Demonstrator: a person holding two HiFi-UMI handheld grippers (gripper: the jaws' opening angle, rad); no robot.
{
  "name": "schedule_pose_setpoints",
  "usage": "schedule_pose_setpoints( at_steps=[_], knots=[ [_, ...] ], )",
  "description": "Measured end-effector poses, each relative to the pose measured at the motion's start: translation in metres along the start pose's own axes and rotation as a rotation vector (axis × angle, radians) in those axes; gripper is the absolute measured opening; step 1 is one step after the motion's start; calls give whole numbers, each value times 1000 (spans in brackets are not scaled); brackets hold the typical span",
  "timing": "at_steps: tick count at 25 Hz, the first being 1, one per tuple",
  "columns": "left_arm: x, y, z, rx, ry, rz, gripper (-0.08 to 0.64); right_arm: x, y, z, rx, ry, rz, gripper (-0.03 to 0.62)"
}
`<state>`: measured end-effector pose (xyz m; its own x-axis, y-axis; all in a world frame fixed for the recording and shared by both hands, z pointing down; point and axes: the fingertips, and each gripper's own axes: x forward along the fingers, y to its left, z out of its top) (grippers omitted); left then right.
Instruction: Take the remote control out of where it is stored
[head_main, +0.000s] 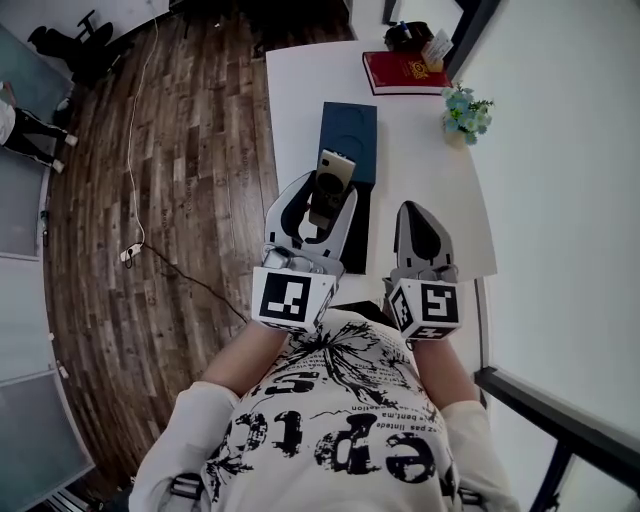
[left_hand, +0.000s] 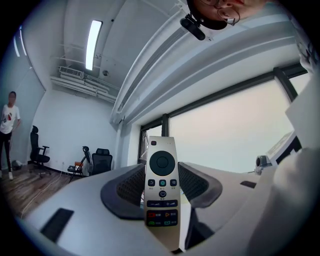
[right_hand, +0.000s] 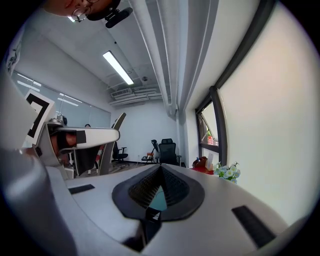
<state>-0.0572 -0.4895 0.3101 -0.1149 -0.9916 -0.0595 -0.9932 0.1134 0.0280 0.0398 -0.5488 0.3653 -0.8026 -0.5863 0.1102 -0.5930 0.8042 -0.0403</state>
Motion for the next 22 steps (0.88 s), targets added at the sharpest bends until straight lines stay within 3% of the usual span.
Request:
schedule_pose_setpoints(
  at_steps=[7,22],
  knots=[
    [-18,4,12,-24,-22,-19,216,-14,11,0,-14,-6,-36,2],
    [-19,4,2,-52,-7,-18,217,-14,14,1,13,-17,-42,2]
  ],
)
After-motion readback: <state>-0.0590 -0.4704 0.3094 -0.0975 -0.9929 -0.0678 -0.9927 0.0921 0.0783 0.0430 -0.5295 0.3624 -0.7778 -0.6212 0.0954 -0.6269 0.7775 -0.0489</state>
